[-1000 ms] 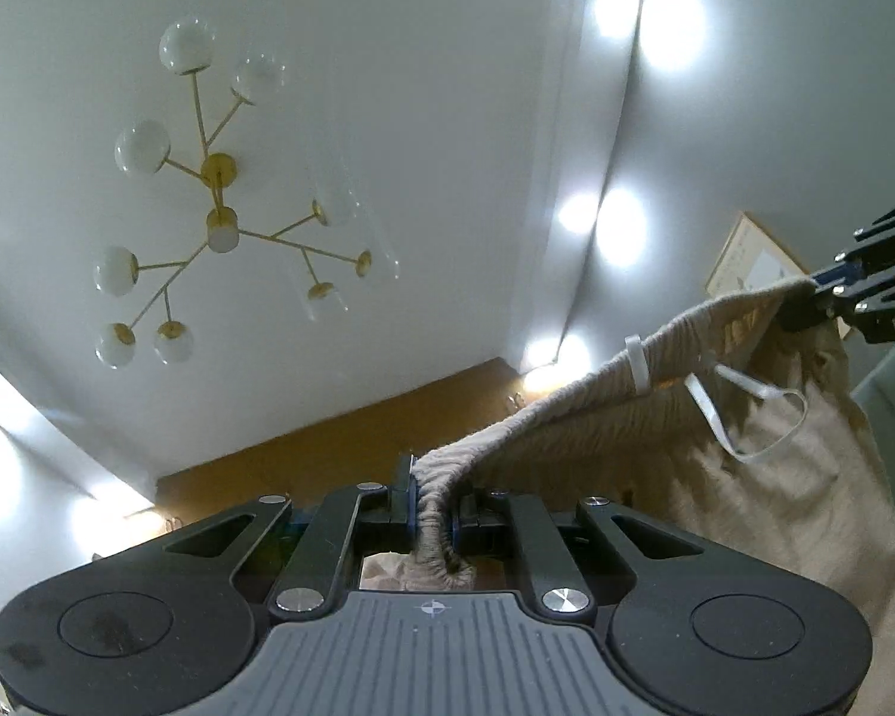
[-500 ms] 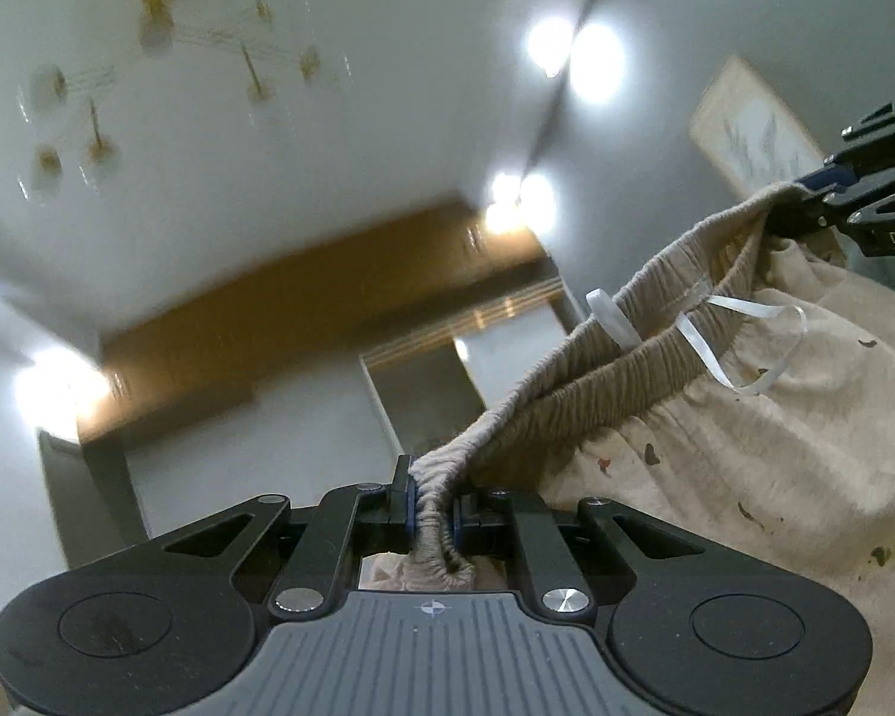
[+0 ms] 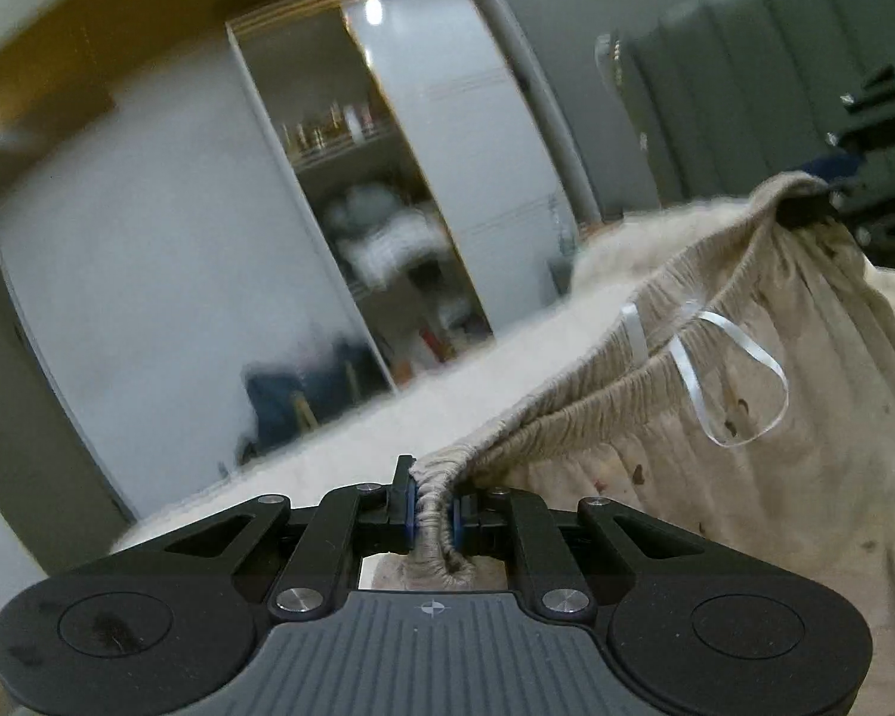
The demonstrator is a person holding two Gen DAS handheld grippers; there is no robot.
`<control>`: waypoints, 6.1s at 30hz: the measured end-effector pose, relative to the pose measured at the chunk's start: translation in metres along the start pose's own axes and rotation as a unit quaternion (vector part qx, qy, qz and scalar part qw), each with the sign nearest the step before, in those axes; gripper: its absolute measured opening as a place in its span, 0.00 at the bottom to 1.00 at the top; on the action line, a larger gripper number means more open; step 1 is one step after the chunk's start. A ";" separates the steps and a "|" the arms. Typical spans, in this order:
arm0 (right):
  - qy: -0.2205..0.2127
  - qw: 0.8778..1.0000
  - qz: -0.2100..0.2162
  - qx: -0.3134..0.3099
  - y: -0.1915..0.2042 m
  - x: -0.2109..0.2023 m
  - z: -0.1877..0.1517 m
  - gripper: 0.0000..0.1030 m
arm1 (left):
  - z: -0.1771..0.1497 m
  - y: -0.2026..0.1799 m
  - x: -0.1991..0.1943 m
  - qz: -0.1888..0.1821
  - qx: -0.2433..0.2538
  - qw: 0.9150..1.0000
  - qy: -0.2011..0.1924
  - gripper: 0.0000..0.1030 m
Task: Fold clothes
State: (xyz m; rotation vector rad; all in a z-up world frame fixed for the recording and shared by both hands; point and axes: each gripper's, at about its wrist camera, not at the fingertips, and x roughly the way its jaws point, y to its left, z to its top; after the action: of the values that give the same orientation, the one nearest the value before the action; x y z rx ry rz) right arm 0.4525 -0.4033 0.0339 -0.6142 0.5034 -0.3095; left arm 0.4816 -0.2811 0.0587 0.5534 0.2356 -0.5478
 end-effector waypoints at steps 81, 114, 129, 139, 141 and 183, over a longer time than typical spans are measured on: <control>0.220 0.912 0.135 0.320 0.003 0.059 -0.239 0.17 | -0.322 -0.044 -0.179 -0.150 -0.291 0.922 0.208 0.75; 0.131 0.863 0.353 0.337 0.173 -0.365 -0.234 0.45 | -0.347 0.007 -0.290 -0.230 -0.352 0.890 0.174 0.44; 0.107 0.863 0.359 0.340 0.257 -0.399 -0.210 0.44 | -0.399 -0.018 -0.303 -0.294 -0.398 0.837 0.231 0.44; 0.157 0.716 0.307 0.607 0.210 -0.328 -0.303 0.35 | -0.405 -0.018 -0.253 -0.294 -0.505 0.783 0.212 0.01; 0.180 0.704 0.317 0.609 0.218 -0.315 -0.299 0.32 | -0.404 -0.011 -0.259 -0.295 -0.507 0.784 0.201 0.01; 0.272 0.725 0.532 0.343 0.238 -0.409 -0.296 0.27 | -0.401 0.008 -0.326 -0.309 -0.423 0.815 0.249 0.43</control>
State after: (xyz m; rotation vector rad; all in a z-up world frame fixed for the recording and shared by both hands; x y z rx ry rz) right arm -0.0172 -0.1864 -0.1756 0.5771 1.1514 0.4557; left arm 0.1880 0.0864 -0.1554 -0.3009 1.1303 -0.8411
